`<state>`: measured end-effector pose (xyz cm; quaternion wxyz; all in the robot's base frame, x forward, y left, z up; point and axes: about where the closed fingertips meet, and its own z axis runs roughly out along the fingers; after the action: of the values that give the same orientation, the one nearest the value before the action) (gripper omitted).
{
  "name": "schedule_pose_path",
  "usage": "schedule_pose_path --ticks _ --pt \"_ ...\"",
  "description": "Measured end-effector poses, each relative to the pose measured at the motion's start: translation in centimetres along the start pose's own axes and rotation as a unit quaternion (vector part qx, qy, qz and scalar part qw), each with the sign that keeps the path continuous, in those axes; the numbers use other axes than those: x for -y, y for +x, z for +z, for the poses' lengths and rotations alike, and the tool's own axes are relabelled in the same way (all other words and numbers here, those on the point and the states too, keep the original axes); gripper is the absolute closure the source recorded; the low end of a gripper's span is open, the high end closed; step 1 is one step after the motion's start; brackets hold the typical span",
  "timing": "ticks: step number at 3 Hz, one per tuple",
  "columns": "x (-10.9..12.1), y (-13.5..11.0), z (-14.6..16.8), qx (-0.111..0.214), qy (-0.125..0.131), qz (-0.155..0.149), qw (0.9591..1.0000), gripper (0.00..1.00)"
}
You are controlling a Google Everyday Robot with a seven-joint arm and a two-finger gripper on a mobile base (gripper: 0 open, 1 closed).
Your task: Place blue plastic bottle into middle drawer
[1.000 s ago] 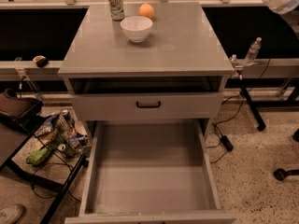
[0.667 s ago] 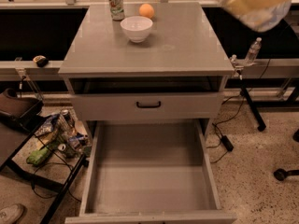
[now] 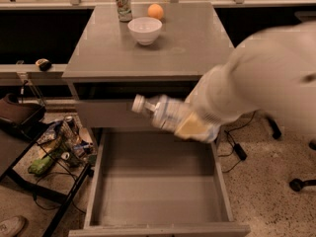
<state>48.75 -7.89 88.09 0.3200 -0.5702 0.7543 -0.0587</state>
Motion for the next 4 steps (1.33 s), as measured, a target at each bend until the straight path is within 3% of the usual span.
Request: schedule_pose_path --ticks 1,2,3,4 --pt "-6.8 7.4 15.8 -0.093 -0.116 0.015 0.9888 1.0" --pt "-7.1 9.8 22.7 -0.141 -0.126 0.035 0.9813 1.0" --pt "-4.8 10.6 26.5 -0.177 -0.099 0.025 0.979 1.0" --pt "-4.8 10.6 26.5 -0.177 -0.099 0.025 0.979 1.0"
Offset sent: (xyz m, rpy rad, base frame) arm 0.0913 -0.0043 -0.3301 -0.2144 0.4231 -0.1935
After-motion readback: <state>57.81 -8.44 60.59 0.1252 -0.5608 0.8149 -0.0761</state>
